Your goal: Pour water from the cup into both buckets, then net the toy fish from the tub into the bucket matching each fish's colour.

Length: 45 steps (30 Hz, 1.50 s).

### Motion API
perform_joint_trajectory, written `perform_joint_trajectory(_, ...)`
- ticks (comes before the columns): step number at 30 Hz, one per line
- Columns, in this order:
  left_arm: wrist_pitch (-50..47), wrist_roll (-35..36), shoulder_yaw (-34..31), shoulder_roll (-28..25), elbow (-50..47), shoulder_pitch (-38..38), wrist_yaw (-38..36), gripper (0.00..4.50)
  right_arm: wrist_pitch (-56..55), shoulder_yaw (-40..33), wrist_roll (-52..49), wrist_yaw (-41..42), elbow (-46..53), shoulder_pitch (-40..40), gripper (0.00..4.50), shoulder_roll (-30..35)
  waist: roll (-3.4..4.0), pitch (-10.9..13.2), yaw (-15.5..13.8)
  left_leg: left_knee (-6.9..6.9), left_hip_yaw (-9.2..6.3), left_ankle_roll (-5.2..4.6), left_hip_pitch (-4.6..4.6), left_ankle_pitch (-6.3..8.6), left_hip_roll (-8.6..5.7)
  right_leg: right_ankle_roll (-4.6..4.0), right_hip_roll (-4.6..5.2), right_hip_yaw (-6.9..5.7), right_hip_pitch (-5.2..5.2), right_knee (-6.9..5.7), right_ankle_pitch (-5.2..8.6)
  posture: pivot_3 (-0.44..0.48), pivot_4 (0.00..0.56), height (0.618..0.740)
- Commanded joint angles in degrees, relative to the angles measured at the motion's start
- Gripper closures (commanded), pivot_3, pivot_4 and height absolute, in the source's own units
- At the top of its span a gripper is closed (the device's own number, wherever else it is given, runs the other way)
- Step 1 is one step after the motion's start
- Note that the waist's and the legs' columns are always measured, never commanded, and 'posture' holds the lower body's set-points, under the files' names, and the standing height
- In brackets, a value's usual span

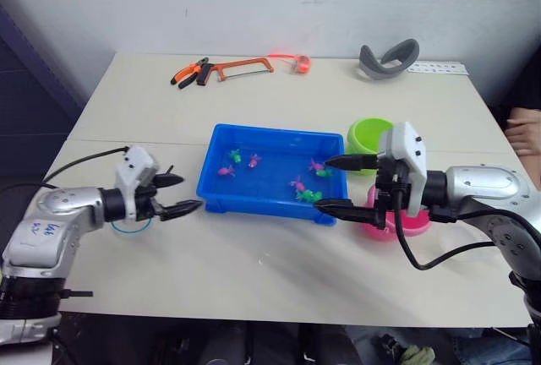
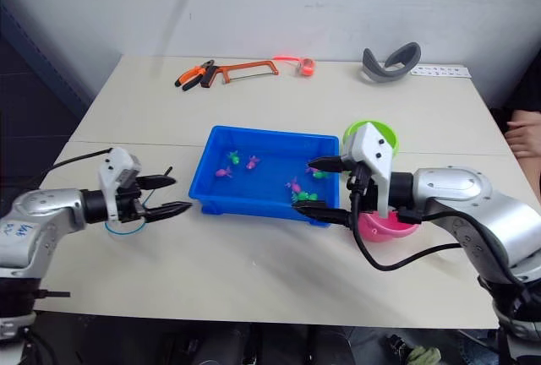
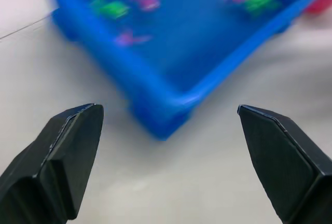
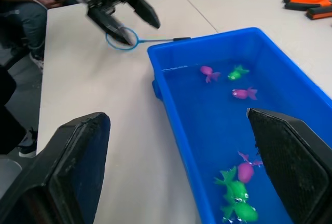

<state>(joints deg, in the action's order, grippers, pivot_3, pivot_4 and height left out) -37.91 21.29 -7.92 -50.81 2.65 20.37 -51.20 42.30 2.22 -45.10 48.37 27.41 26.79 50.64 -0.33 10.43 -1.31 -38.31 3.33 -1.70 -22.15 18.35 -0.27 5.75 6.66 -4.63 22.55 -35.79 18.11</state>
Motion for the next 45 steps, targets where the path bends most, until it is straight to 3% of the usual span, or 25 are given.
perform_joint_trajectory(1, -1.18, -4.42, 2.17, -3.52, 6.09, 3.85, 0.57, 0.00, -0.88, -0.52, 0.86, 0.85, 1.20, 1.51, 0.03, -1.03, 0.00, 0.00, 0.06, 0.02, 0.03, 0.00, -0.01, 0.01, 0.00, 0.00, 0.01, 0.00, 0.02, 0.00, 0.00, 0.000, 0.150, 0.740)
perform_joint_trajectory(5, -2.21, -11.32, 7.28, -4.61, 17.76, 10.86, 3.49, 0.00, -0.32, -0.46, 1.69, 0.78, 2.80, 1.13, 0.03, -1.87, 0.00, 0.00, 0.07, 0.04, 0.11, 0.00, -0.03, 0.03, -0.02, 0.00, -0.03, -0.09, 0.06, 0.00, 0.00, 0.000, 0.150, 0.740)
perform_joint_trajectory(10, -7.94, -14.03, 12.09, -3.84, 23.67, 16.89, 2.05, 0.00, 0.55, -1.00, 1.73, -1.03, 4.49, 0.83, 0.03, -3.03, -0.31, 0.06, 0.07, 0.00, 0.18, -0.03, -0.10, 0.04, -0.02, 0.02, -0.07, -0.07, 0.14, -0.08, -0.01, 0.000, 0.150, 0.740)
perform_joint_trajectory(20, -2.95, -22.95, 20.35, 0.60, 38.66, 26.51, 2.08, 0.00, 2.37, -1.92, 0.75, -6.01, 9.95, -2.19, 0.03, -5.95, -0.44, 0.07, -0.02, -0.18, 0.21, -0.03, -0.16, 0.04, -0.03, 0.04, -0.15, -0.27, 0.17, -0.18, -0.02, 0.000, 0.150, 0.740)
perform_joint_trajectory(29, 1.95, -27.18, 21.80, 4.42, 48.19, 29.85, 2.09, 0.00, 3.00, -2.28, -0.04, -7.60, 11.03, -1.87, 0.03, -6.70, -0.46, 0.07, 0.03, -0.37, 0.26, -0.09, -0.16, 0.08, -0.03, 0.09, -0.11, -0.53, 0.17, -0.26, -0.05, 0.000, 0.150, 0.740)
perform_joint_trajectory(32, 2.90, -27.88, 21.87, 5.21, 50.01, 30.40, 1.99, 0.78, 3.09, -2.21, -0.21, -7.92, 11.08, -1.57, 0.00, -6.85, -0.45, 0.07, -0.08, -0.52, 0.25, -0.10, -0.16, 0.08, -0.03, 0.09, -0.09, -0.53, 0.15, -0.37, -0.05, 0.000, 0.150, 0.740)
perform_joint_trajectory(37, 4.26, -28.40, 22.17, 6.37, 51.24, 29.49, 1.58, 3.02, 3.22, -2.43, -0.56, -8.31, 11.33, -1.59, 0.00, -6.77, -0.44, 0.06, 0.01, -0.67, 0.24, -0.14, -0.09, 0.11, -0.03, 0.09, 0.02, -0.49, 0.11, -0.57, -0.05, 0.000, 0.150, 0.740)
perform_joint_trajectory(41, 4.81, -28.38, 21.08, 6.53, 52.01, 29.06, 1.99, 4.48, 3.29, -2.90, -0.52, -7.89, 11.45, -2.08, 0.00, -5.97, -0.43, 0.06, 0.06, -0.67, 0.25, -0.14, -0.04, 0.11, -0.01, 0.09, 0.02, -0.46, 0.11, -0.64, -0.05, 0.000, 0.150, 0.740)
perform_joint_trajectory(45, 6.92, -27.88, 19.53, 5.15, 51.73, 28.61, 0.75, 4.48, 3.47, -3.65, -0.47, -6.60, 10.94, -1.97, 0.00, -4.64, -0.43, 0.06, 0.05, -0.68, 0.25, -0.15, -0.05, 0.11, -0.01, 0.09, 0.04, -0.44, 0.11, -0.64, -0.05, 0.000, 0.150, 0.740)
